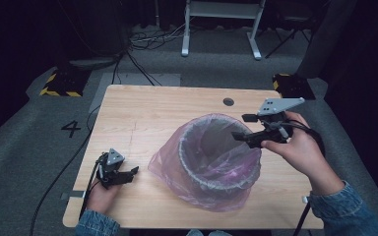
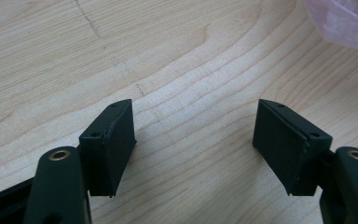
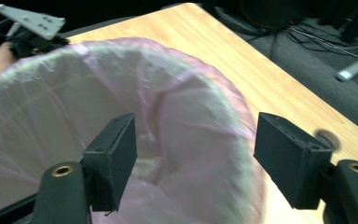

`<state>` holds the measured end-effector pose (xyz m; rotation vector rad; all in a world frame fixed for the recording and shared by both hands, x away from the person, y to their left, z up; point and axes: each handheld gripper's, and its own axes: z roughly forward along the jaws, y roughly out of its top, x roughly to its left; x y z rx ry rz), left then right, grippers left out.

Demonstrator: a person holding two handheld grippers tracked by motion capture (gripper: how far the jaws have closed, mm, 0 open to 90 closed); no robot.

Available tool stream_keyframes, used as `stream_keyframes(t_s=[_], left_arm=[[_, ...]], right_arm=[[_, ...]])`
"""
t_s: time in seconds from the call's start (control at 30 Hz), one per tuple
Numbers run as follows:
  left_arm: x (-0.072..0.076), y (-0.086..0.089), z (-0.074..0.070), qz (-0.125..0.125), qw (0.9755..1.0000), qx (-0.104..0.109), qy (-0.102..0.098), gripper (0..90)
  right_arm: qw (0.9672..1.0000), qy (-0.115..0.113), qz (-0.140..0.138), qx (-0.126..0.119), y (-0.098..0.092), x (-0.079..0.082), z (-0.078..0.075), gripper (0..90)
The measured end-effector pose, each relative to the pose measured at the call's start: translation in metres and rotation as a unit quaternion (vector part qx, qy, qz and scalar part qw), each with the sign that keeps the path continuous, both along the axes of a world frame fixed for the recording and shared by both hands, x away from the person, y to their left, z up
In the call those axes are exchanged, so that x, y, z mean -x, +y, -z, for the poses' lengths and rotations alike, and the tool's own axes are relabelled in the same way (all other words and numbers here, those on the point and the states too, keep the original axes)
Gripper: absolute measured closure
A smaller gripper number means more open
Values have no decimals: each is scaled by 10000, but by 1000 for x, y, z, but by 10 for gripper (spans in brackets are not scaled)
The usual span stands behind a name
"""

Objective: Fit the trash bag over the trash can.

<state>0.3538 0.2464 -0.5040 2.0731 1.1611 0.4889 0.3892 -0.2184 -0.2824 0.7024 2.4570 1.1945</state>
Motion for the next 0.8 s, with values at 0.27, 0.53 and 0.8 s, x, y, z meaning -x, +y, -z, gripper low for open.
stream_keyframes(t_s=[0.27,0.53,0.8], left_arm=[[-2,3,0,182,9998,0,9,279],[0,6,0,265,9996,-29,-5,274],[4,7,0,149,9999,-2,-5,271]], right_arm=[[9992,-50,391,-41,-37,6,-3,299],[9961,-30,883,-43,-75,12,1,299],[9891,52,1469,69,-109,14,21,304]])
